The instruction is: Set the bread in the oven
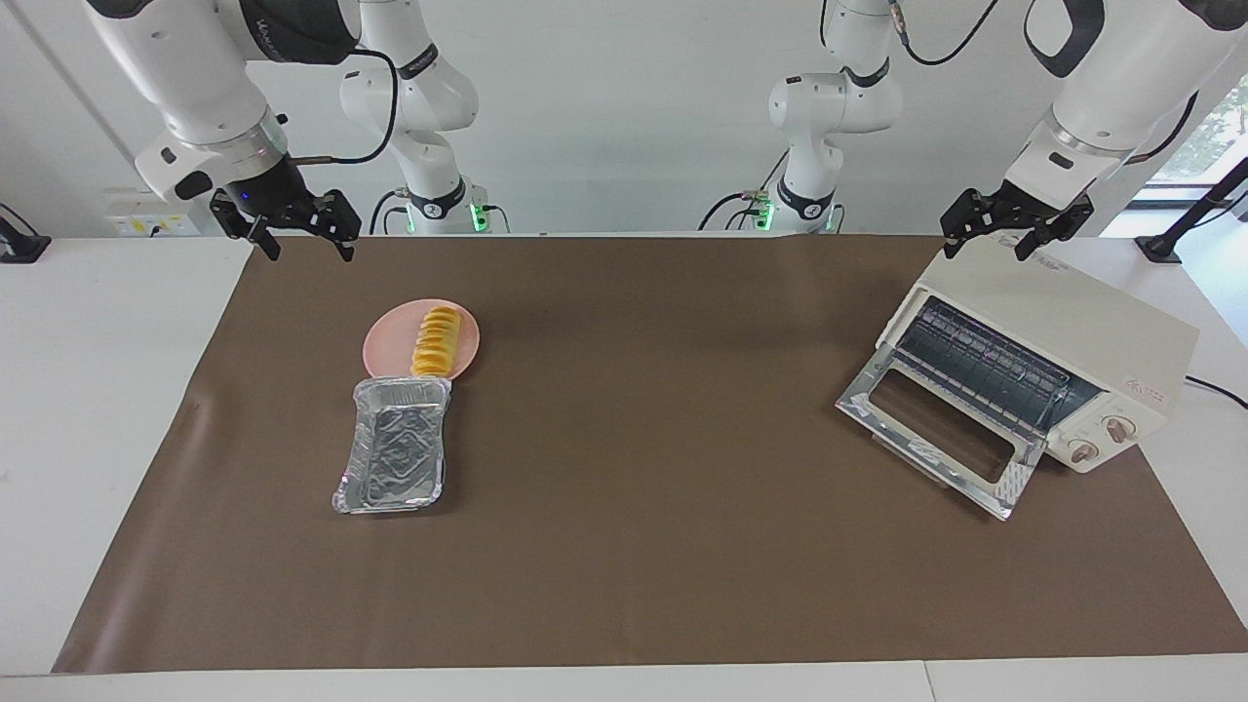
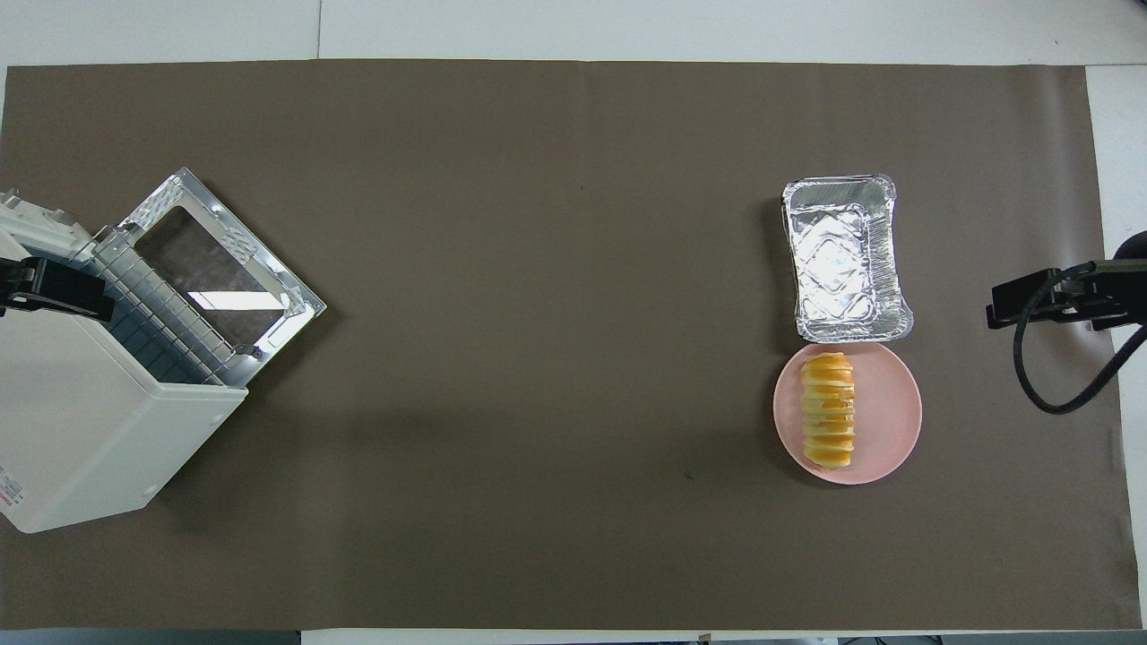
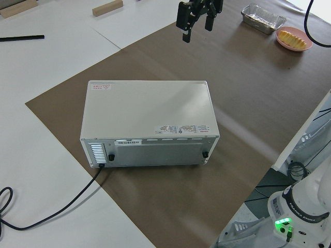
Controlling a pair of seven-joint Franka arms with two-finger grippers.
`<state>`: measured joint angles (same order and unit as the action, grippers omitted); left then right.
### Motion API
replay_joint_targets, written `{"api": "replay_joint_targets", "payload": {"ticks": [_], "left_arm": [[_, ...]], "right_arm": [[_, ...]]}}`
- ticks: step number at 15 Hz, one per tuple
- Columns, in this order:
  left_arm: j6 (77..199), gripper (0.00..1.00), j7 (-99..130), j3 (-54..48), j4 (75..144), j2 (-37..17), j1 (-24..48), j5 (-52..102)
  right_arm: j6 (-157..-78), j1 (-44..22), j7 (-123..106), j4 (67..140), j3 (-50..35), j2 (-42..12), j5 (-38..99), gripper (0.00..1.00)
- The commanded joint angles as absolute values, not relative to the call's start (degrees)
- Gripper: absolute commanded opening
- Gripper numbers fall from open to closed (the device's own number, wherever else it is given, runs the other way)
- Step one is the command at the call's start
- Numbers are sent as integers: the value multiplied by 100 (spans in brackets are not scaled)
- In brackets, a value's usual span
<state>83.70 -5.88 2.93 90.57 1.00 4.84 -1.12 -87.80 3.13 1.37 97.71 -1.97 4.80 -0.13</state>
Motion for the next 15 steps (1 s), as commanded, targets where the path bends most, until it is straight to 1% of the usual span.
{"api": "replay_joint_targets", "payload": {"ticks": [1,5,10,11,13,15], "left_arm": [[8481,100,-650,281,9229,220,448,-132],[8481,100,-650,281,9229,220,457,-132],[8481,100,-650,281,9229,220,457,-132],[8481,100,-650,281,9229,220,448,-132],[8481,100,-650,281,9229,220,457,-132],[8481,100,-650,281,9229,228,457,-132]], "right_arm": [[-8719,352,264,9756,-264,475,-132,100],[-8684,343,202,9861,-264,518,-132,100],[-8788,185,299,10440,-325,808,-53,100],[-8963,19,421,10720,-325,913,-53,100],[-9751,-132,807,11737,-325,1316,-44,100],[-10333,-429,1001,12399,-334,1494,-44,100]]}}
